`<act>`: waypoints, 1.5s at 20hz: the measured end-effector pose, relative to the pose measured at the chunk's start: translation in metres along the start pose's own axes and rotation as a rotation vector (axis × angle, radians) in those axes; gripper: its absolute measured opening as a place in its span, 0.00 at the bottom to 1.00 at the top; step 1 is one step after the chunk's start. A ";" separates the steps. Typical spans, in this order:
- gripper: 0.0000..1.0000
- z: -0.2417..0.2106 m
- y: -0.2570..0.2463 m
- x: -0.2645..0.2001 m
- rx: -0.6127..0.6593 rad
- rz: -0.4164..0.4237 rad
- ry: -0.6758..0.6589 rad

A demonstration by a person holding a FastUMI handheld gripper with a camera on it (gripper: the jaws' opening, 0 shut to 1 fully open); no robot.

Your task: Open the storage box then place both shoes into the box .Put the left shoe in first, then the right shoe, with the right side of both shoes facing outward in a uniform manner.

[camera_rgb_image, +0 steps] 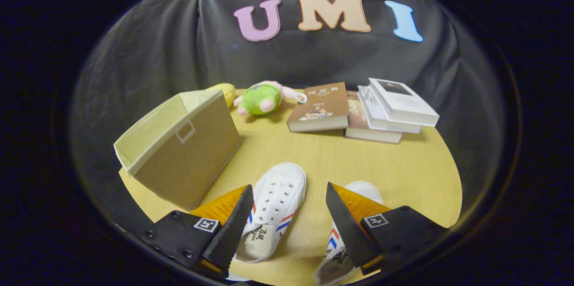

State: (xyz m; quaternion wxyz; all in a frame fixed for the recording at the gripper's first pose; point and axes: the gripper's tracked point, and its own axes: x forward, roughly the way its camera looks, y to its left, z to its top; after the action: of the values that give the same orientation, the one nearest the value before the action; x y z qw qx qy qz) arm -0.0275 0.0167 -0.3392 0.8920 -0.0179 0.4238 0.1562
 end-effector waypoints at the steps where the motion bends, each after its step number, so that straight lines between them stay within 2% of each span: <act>1: 0.99 -0.012 -0.002 0.005 -0.010 0.000 0.034; 5: 0.90 -0.050 -0.002 0.021 -0.048 0.018 0.162; 8: 0.82 -0.061 0.005 0.028 -0.043 0.056 0.217; 11: 0.54 -0.067 0.018 0.030 0.033 0.118 0.267; 14: 0.24 -0.068 0.015 0.028 0.169 0.119 0.318; 15: 0.18 -0.065 0.016 0.030 0.240 0.111 0.307; 17: 0.06 -0.060 0.016 0.027 0.273 0.103 0.311; 21: 0.06 -0.044 0.027 0.016 0.309 0.098 0.303; 24: 0.06 -0.030 0.031 0.010 0.394 0.106 0.289; 30: 0.06 0.026 0.043 -0.013 0.514 0.131 0.206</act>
State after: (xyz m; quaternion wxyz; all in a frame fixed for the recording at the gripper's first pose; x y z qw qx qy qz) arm -0.0284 0.0581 -0.3082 0.8076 0.2206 0.5380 0.0981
